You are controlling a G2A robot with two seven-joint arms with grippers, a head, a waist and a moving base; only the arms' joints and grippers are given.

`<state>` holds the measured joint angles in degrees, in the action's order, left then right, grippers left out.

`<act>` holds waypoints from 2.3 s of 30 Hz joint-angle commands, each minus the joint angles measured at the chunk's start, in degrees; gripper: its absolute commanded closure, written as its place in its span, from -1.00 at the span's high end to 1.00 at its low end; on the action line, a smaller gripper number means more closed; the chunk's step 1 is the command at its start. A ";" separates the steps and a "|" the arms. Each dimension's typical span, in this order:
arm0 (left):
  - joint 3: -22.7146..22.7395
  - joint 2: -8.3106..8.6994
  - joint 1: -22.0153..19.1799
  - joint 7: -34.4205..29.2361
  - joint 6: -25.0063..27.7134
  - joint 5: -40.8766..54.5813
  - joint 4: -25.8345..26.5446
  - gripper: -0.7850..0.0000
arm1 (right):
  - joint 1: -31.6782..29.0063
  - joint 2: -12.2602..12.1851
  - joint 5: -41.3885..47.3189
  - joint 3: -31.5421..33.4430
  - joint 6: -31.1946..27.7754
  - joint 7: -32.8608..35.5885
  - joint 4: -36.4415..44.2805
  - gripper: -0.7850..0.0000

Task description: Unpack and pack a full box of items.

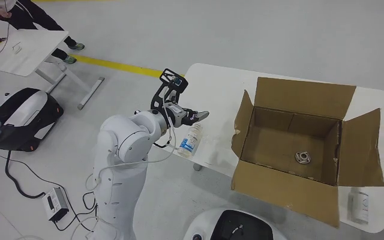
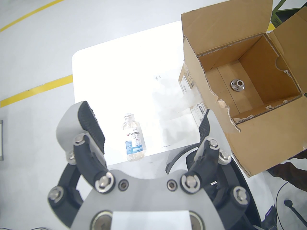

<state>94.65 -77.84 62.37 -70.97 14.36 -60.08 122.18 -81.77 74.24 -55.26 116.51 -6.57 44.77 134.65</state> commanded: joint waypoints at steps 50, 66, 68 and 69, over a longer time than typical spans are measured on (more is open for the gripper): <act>0.00 0.00 0.00 0.00 0.00 0.00 0.00 1.00 | 34.30 1.81 -32.55 -52.67 -6.84 43.23 -38.41 -1.00; 0.00 0.00 0.00 0.00 0.00 0.00 0.00 1.00 | 43.47 3.59 -30.04 -58.53 -8.63 43.23 -59.44 -1.00; 0.00 0.00 0.00 0.00 0.00 0.00 0.00 1.00 | 43.82 3.76 -29.64 -58.81 -8.38 43.23 -60.27 -0.89; 0.00 0.00 0.00 0.00 0.00 0.00 0.00 1.00 | 43.89 3.84 -29.00 -58.77 -8.37 43.23 -60.57 -0.76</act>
<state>94.65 -77.84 62.37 -70.97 14.36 -60.08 122.18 -37.97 78.00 -84.89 57.73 -14.94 88.00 74.37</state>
